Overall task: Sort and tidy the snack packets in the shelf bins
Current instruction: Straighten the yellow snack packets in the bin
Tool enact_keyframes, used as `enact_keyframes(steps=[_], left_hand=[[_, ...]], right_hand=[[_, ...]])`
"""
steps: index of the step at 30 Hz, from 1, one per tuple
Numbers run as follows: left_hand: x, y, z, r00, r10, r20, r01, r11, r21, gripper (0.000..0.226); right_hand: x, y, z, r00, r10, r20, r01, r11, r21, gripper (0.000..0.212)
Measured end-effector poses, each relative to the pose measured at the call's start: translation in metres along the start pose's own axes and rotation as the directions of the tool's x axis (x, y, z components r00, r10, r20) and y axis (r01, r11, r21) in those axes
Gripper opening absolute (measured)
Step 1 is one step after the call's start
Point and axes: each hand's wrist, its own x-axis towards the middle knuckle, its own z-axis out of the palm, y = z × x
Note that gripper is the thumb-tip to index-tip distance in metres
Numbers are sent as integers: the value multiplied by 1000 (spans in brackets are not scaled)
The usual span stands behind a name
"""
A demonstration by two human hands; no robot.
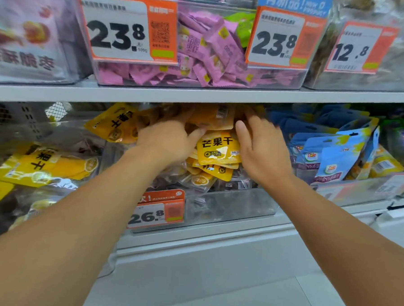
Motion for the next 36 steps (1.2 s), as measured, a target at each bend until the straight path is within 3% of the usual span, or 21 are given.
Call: enact_keyframes(steps=[2, 5, 9, 12, 15, 19, 23, 27, 31, 36], left_hand=[[-2, -2, 1, 999, 3, -34, -3, 1000, -3, 61], [-12, -3, 4, 995, -21, -97, 16, 998, -53, 63], [-23, -5, -1, 993, 24, -116, -42, 987, -155, 62], [-39, -15, -15, 997, 53, 49, -54, 998, 26, 89], [-54, -37, -29, 990, -23, 141, -7, 977, 212, 123], [-58, -60, -39, 969, -212, 128, 186, 964, 192, 148], [-57, -64, -39, 968, -244, 58, 239, 967, 85, 148], [-61, -65, -44, 968, -243, -57, 246, 967, 65, 122], [-68, -68, -37, 987, -154, 50, 153, 988, 31, 127], [-74, -69, -33, 995, -78, 56, 79, 996, -27, 120]], right_hand=[[-11, 1, -5, 996, -81, 25, 81, 996, -22, 52], [-21, 8, -10, 963, -206, 176, 216, 976, -41, 75], [-15, 10, -8, 928, -218, 303, 273, 950, -153, 85], [-3, 3, -5, 903, -181, 389, 263, 950, -169, 86], [4, -1, -2, 887, -179, 426, 266, 952, -154, 82], [7, -10, 0, 889, -165, 428, 235, 965, -116, 83], [6, -30, 3, 883, -190, 429, 254, 962, -96, 90], [-1, -39, -2, 907, -237, 347, 271, 961, -54, 91], [-8, -36, -5, 906, -272, 325, 307, 950, -59, 92], [-13, -40, -4, 899, -283, 333, 318, 946, -55, 93]])
